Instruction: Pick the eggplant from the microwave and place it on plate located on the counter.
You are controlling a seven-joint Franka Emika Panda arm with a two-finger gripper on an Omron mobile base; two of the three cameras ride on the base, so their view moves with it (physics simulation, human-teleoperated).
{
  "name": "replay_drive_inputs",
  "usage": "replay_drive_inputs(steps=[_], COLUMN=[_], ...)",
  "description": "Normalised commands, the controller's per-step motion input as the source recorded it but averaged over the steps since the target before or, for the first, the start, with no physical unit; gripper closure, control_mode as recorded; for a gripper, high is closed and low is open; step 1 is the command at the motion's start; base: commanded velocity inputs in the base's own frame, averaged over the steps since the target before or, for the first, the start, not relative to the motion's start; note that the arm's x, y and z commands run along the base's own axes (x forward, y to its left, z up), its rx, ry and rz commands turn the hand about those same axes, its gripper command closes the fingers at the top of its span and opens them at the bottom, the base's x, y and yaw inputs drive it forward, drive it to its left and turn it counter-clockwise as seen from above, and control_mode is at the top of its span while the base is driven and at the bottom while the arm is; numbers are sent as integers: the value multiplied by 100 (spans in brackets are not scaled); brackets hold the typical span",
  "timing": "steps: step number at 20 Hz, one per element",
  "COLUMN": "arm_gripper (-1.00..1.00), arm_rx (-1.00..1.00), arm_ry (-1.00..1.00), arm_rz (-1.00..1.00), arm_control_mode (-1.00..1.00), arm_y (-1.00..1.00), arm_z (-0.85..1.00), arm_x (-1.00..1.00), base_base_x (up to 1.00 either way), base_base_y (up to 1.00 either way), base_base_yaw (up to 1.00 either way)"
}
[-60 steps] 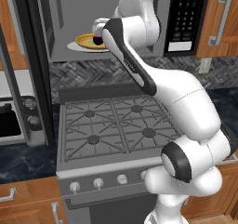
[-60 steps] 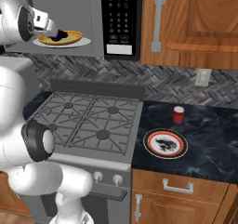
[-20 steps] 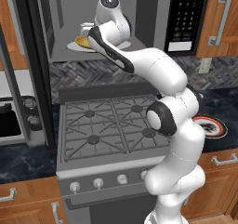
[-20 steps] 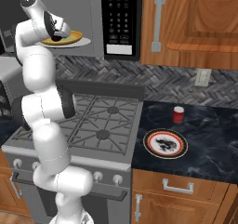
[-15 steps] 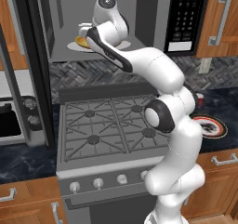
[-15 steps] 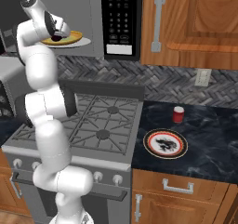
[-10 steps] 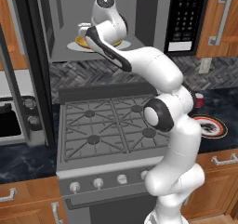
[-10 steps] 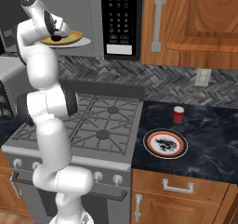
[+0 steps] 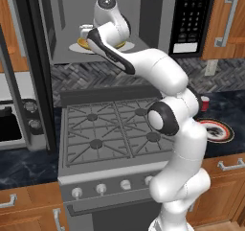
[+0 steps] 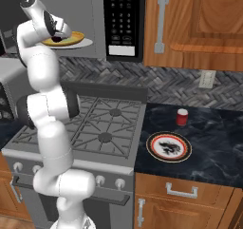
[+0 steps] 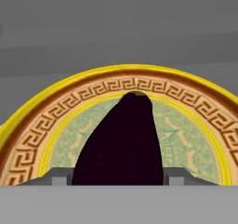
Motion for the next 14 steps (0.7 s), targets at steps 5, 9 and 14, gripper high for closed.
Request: replay_drive_inputs(steps=[5, 9, 14], arm_gripper=[100, 100, 100], arm_rx=[0, 0, 0], arm_ry=[-16, -7, 0], arm_rz=[1, 12, 16], arm_control_mode=[-100, -100, -100], arm_y=[0, -21, -28], arm_z=[9, 16, 20], arm_x=[-61, -100, -100], base_base_x=[0, 0, 0], base_base_y=[0, 0, 0], base_base_yaw=[0, 0, 0])
